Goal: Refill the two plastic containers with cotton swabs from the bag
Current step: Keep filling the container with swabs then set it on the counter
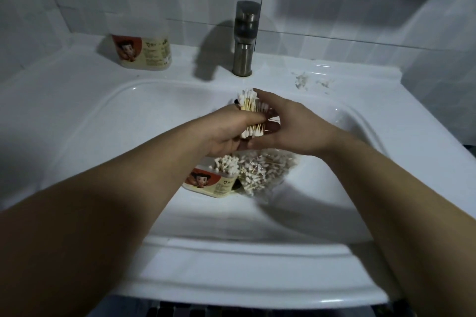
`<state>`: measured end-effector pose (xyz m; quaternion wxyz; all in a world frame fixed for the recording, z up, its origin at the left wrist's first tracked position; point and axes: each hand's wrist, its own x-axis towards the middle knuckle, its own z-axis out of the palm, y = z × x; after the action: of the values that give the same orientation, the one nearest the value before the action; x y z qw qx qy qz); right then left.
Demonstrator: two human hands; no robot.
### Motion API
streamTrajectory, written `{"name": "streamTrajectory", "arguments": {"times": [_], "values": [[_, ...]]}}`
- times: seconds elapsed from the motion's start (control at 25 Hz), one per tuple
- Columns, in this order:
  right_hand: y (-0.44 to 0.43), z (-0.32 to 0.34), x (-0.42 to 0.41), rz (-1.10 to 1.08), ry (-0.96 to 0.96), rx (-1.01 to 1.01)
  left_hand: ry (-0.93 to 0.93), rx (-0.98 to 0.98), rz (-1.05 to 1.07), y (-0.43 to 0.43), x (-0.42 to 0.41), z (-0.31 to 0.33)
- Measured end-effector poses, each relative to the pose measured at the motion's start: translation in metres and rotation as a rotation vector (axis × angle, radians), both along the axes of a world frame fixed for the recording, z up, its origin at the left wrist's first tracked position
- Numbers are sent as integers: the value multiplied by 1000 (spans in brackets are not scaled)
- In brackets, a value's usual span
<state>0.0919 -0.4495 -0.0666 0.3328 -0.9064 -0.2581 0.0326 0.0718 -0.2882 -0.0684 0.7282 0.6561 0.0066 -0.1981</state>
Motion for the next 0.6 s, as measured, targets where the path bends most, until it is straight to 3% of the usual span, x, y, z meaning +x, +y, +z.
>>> {"name": "streamTrajectory", "arguments": {"times": [0.16, 0.36, 0.48, 0.6], "values": [[-9, 5, 1, -23, 113, -79, 59, -11, 89, 0, 4, -4], [-8, 3, 5, -133, 53, -353, 39, 6, 168, 1, 8, -5], [-6, 2, 1, -65, 75, -542, 23, 32, 181, 2, 8, -7], [-6, 4, -3, 2, 158, -569, 6, 61, 176, 1, 9, -9]]}}
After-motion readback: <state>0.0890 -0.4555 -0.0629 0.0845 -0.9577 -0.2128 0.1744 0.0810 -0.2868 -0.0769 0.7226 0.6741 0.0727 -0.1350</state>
